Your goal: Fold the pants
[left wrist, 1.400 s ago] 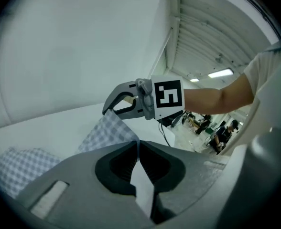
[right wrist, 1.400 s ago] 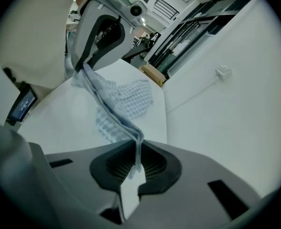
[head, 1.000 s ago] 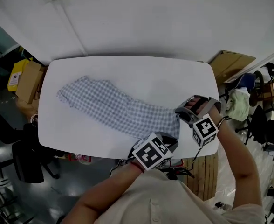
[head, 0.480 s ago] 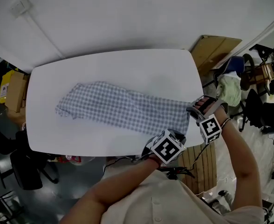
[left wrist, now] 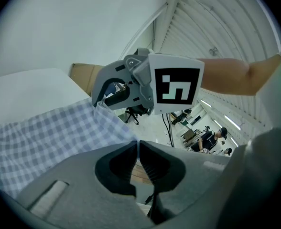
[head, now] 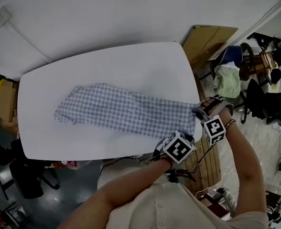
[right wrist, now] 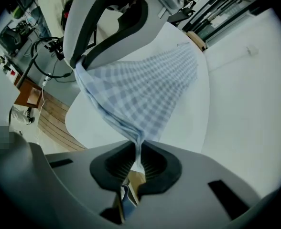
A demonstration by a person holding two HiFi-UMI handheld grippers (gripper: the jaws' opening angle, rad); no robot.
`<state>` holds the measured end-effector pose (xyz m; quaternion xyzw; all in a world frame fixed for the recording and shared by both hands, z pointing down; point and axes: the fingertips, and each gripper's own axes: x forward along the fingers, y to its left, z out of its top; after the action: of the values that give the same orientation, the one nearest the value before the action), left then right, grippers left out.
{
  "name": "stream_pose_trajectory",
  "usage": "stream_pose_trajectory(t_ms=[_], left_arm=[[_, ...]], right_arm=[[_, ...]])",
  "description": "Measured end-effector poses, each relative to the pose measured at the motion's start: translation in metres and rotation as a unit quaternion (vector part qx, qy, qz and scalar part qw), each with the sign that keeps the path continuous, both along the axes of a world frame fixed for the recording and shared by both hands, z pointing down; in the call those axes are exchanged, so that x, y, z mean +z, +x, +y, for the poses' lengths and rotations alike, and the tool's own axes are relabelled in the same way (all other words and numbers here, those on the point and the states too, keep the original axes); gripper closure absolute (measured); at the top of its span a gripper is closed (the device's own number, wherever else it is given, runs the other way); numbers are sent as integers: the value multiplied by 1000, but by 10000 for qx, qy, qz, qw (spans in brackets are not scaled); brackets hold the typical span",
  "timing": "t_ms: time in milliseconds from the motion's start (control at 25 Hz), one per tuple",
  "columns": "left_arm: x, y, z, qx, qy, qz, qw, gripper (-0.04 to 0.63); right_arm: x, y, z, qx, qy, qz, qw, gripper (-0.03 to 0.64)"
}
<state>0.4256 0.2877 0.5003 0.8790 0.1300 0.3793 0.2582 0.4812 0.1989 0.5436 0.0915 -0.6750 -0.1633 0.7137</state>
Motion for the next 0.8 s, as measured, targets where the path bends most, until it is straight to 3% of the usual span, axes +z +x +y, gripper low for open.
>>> stream_pose_trajectory(t_ms=[160,200,280,480,600,800], left_arm=[[7,4,10,63,-192,-4,9998,565],[7,5,14,103,-283,24,9995,541],[5,6,22,215,-484,79,9986,433],[-7,-3,46,662,-877,206,9937,423],[-10,-12,55,871,-991,205,9910,423],[-1,-25,49,819,-948,94,9921,423]], right_arm=[[6,0,9,176,-141,-172,9996,578],[8,1,12,226,-219,-192,9993,569],[13,5,21,267,-395,-153,9987,518],[18,25,43,492,-567,19,9972,491],[16,39,41,792,-406,20,9960,479],[25,42,32,1294,-267,-247,9909,479]])
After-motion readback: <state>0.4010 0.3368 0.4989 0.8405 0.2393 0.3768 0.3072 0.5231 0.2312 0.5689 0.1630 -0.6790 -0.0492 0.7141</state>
